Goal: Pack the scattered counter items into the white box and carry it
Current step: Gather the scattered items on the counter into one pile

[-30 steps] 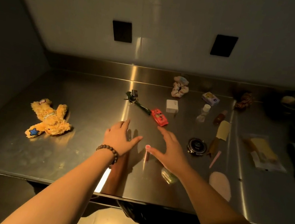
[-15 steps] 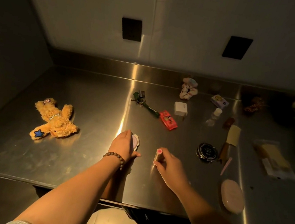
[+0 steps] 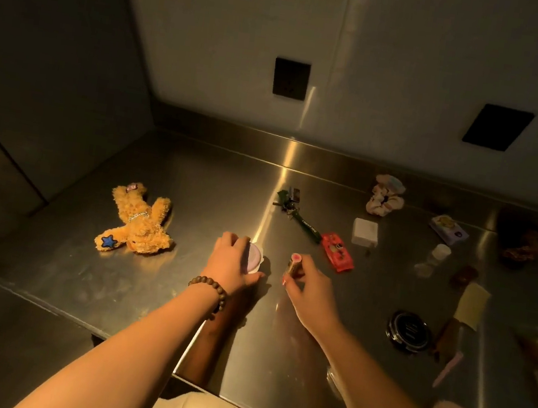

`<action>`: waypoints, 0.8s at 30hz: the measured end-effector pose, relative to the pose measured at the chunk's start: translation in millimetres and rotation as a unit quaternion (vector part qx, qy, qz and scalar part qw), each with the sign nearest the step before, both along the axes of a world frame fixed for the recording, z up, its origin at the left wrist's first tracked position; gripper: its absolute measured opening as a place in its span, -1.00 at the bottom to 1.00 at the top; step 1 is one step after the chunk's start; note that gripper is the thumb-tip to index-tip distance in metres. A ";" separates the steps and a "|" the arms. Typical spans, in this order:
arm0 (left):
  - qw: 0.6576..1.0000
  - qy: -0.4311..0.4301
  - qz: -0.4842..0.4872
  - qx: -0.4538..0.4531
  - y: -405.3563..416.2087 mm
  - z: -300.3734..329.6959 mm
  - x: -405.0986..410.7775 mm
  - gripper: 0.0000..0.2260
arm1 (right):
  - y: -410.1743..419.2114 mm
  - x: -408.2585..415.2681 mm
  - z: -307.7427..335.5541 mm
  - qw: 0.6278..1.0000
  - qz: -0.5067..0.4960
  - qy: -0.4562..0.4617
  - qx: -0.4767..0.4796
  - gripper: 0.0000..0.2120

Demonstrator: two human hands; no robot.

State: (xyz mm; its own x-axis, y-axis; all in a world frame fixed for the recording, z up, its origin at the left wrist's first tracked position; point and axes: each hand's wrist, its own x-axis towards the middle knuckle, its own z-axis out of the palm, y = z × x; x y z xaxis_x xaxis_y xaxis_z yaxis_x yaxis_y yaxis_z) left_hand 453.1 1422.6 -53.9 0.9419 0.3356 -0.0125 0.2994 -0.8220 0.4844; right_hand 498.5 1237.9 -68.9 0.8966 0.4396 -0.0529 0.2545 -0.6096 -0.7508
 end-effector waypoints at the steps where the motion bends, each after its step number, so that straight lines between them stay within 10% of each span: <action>1: 1.000 -0.009 0.000 0.004 10.1 1.6 0.7 -0.36 | 10.3 4.4 1.5 1.000 0.005 0.001 0.001 -0.79; 24: 0.994 -0.007 -0.106 0.002 291.1 -9.2 190.3 -0.24 | 309.8 176.2 24.9 0.992 -0.113 0.026 0.038 -0.81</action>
